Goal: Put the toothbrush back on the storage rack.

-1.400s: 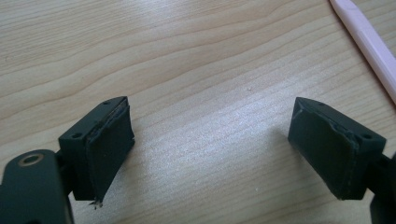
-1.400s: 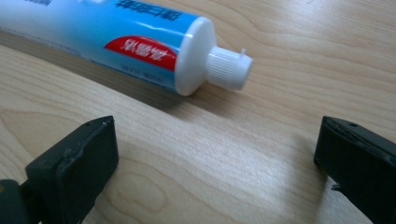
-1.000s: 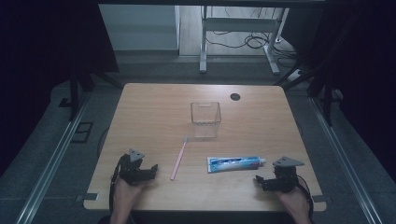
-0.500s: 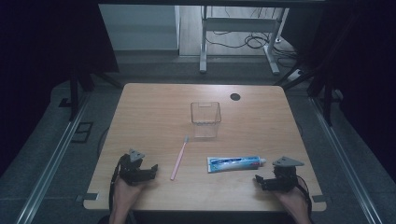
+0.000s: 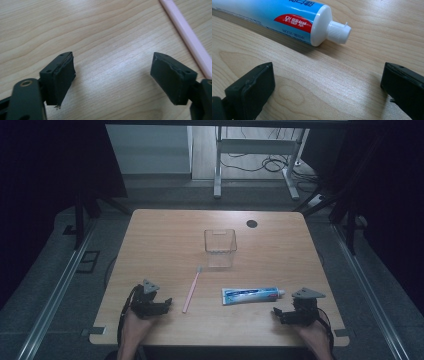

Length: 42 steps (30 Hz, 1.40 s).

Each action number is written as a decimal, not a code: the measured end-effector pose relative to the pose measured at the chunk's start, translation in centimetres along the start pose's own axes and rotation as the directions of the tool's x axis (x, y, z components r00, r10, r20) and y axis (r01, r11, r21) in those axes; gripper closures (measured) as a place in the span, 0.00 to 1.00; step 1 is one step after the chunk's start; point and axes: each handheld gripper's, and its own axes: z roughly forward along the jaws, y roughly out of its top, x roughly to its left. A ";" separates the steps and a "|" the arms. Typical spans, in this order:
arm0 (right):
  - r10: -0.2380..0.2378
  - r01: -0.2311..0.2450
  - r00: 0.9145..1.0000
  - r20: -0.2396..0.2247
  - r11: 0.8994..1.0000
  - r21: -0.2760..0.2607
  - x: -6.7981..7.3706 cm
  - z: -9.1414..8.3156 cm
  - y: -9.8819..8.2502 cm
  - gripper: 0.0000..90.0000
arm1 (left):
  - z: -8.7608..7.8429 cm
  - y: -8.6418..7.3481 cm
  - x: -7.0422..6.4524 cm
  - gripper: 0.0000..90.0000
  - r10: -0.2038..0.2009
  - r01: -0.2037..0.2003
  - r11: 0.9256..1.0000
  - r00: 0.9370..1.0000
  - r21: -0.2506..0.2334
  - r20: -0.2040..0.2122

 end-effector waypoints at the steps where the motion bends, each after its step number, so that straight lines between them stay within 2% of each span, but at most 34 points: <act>1: 0.000 0.000 1.000 0.000 1.000 0.000 0.0 0.0 0.0 0.00 | 0.0 0.1 -0.1 0.24 0.005 -0.005 1.000 1.000 0.000 0.004; 8: 0.000 0.000 1.000 0.000 1.000 0.000 0.0 0.0 0.0 0.00 | -0.3 0.8 -0.8 0.28 0.031 -0.031 0.999 0.999 -0.007 0.024; 12: 0.000 0.000 1.000 0.000 1.000 0.000 0.0 0.0 0.0 0.00 | -0.7 1.3 -1.2 0.33 0.045 -0.045 0.999 0.998 -0.022 0.042; 16: 0.001 -0.001 1.000 0.000 1.000 0.000 0.0 0.0 0.0 0.00 | -0.8 1.8 -1.8 0.49 0.057 -0.055 0.998 0.996 -0.031 0.073; 17: 0.001 -0.001 1.000 0.000 1.000 0.000 0.0 0.0 0.0 0.00 | -0.7 2.0 -2.0 0.49 0.068 -0.066 0.998 0.994 -0.025 0.086; 19: 0.001 -0.001 1.000 0.000 1.000 0.000 0.0 0.0 0.0 0.00 | -0.6 2.2 -2.3 0.58 0.067 -0.065 0.998 0.993 -0.020 0.099; 21: 0.002 -0.002 1.000 0.001 1.000 -0.001 0.0 0.0 0.0 0.00 | -0.2 2.6 -2.6 0.60 0.053 -0.052 0.999 0.991 -0.009 0.120; 22: 0.003 -0.003 1.000 0.002 1.000 -0.001 0.0 0.0 0.0 0.00 | 0.0 2.8 -2.9 0.68 0.039 -0.038 0.999 0.990 -0.008 0.135; 24: 0.003 -0.003 1.000 0.003 1.000 -0.001 0.0 0.0 0.0 0.00 | 0.1 3.0 -3.0 0.70 0.035 -0.035 0.999 0.989 -0.005 0.143; 25: 0.003 -0.003 1.000 0.004 1.000 -0.001 0.0 0.0 0.0 0.00 | 0.2 3.1 -3.2 0.79 0.038 -0.038 0.999 0.989 -0.003 0.142; 27: 0.003 -0.003 1.000 0.004 1.000 -0.001 0.0 0.0 0.0 0.00 | 0.3 3.3 -3.5 0.82 0.051 -0.052 0.999 0.988 0.003 0.147; 28: 0.003 -0.003 1.000 0.004 1.000 -0.001 0.0 0.0 0.0 0.00 | 0.4 3.5 -3.9 0.90 0.058 -0.060 0.998 0.986 0.011 0.156; 30: 0.003 -0.003 1.000 0.004 1.000 -0.001 0.0 0.0 0.0 0.00 | 0.5 3.5 -4.0 0.93 0.059 -0.062 0.998 0.985 0.013 0.164; 31: 0.002 -0.002 1.000 0.003 1.000 -0.001 0.0 0.0 0.0 0.00 | 0.5 3.6 -4.2 0.98 0.061 -0.065 0.998 0.984 0.014 0.170; 37: 0.003 -0.003 1.000 0.004 1.000 -0.001 0.0 0.0 0.0 0.00 | 1.0 4.1 -5.3 1.00 0.070 -0.075 0.997 0.975 0.019 0.209; 42: 0.003 -0.003 1.000 0.004 1.000 -0.001 0.0 0.0 0.0 0.00 | 1.5 4.3 -6.2 1.00 0.081 -0.089 0.996 0.972 0.028 0.222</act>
